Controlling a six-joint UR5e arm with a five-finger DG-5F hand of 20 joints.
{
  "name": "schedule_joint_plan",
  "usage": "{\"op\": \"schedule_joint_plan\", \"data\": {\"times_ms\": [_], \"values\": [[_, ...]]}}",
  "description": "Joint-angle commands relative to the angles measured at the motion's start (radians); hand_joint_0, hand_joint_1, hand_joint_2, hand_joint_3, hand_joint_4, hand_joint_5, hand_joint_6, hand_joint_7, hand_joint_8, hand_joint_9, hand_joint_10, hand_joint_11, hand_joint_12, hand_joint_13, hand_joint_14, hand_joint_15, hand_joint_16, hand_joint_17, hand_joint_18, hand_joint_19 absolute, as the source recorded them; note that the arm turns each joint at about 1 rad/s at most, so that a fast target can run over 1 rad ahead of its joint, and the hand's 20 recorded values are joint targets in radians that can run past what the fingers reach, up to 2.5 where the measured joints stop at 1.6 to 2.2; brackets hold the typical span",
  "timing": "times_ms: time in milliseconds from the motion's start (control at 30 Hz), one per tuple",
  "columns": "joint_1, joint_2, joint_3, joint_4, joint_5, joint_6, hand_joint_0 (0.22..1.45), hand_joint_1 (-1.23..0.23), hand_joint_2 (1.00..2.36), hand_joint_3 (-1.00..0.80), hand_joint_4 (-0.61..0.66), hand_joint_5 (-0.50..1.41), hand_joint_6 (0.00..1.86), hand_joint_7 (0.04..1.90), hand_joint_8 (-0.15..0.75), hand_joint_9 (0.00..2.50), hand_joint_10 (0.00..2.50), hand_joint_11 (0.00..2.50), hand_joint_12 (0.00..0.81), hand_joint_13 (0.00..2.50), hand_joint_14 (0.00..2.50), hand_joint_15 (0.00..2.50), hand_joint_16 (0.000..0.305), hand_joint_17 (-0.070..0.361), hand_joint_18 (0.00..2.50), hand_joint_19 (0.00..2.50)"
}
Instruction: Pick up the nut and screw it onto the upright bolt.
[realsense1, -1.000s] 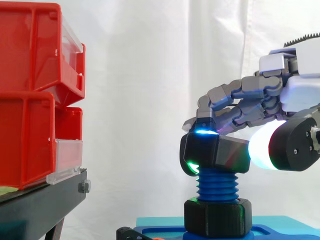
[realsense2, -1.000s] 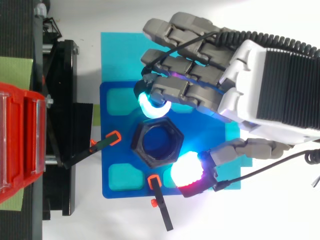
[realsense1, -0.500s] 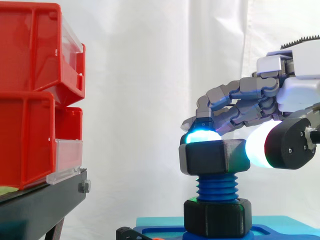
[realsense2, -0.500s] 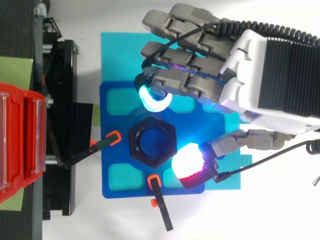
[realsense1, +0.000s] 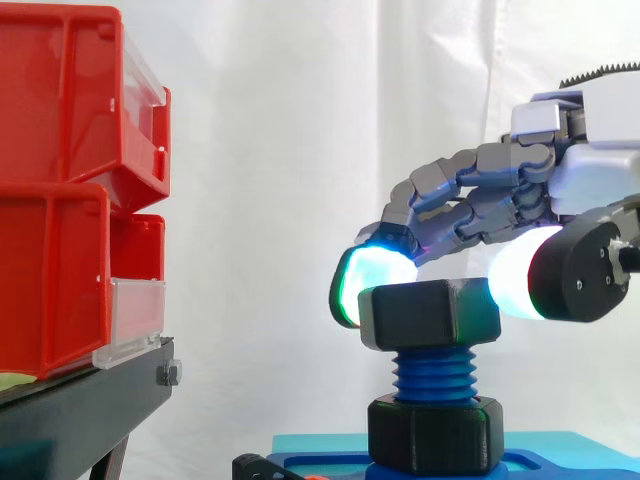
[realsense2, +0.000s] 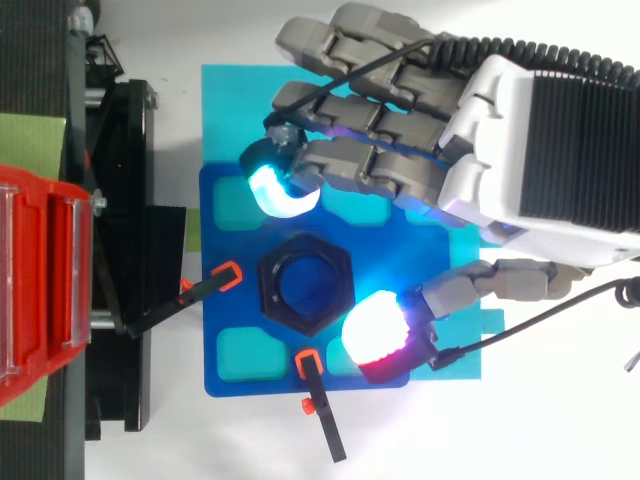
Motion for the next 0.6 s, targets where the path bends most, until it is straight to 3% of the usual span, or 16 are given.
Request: {"op": "schedule_joint_plan", "data": {"times_ms": [0, 100, 167, 300, 367, 500, 567], "values": [[-0.001, 0.001, 0.000, 0.008, -0.007, 0.000, 0.38, -0.52, 1.00, -0.50, 0.25, -0.25, 0.50, 0.68, 0.313, 0.21, 0.00, 0.00, 0.451, 0.20, 0.00, 0.00, 0.062, 0.140, 0.03, 0.00], [-0.001, 0.001, 0.002, 0.015, -0.013, 0.000, 0.36, -0.47, 1.00, -0.50, 0.23, -0.26, 0.50, 0.64, 0.308, 0.15, 0.00, 0.00, 0.460, 0.14, 0.00, 0.00, 0.065, 0.146, 0.00, 0.00], [-0.001, 0.001, 0.000, 0.026, -0.024, 0.002, 0.35, -0.35, 1.00, -0.50, 0.20, -0.27, 0.50, 0.63, 0.286, 0.05, 0.00, 0.00, 0.464, 0.03, 0.00, 0.00, 0.067, 0.150, 0.00, 0.00], [-0.001, 0.001, 0.000, 0.040, -0.033, 0.002, 0.35, -0.20, 1.00, -0.50, 0.18, -0.28, 0.50, 0.61, 0.278, 0.00, 0.00, 0.00, 0.465, 0.00, 0.00, 0.00, 0.068, 0.153, 0.00, 0.00], [-0.001, -0.001, 0.000, 0.052, -0.039, 0.002, 0.37, -0.04, 1.00, -0.50, 0.16, -0.28, 0.50, 0.60, 0.268, 0.00, 0.00, 0.00, 0.457, 0.00, 0.00, 0.00, 0.066, 0.149, 0.00, 0.00], [0.006, -0.001, 0.000, 0.104, -0.065, 0.000, 0.39, 0.05, 1.00, -0.50, 0.14, -0.28, 0.50, 0.60, 0.258, 0.00, 0.00, 0.00, 0.446, 0.00, 0.00, 0.00, 0.064, 0.144, 0.00, 0.00], [0.009, -0.003, 0.000, 0.121, -0.061, 0.000, 0.40, 0.09, 1.00, -0.50, 0.13, -0.28, 0.50, 0.60, 0.250, 0.00, 0.00, 0.00, 0.438, 0.00, 0.00, 0.00, 0.062, 0.141, 0.00, 0.00]]}}
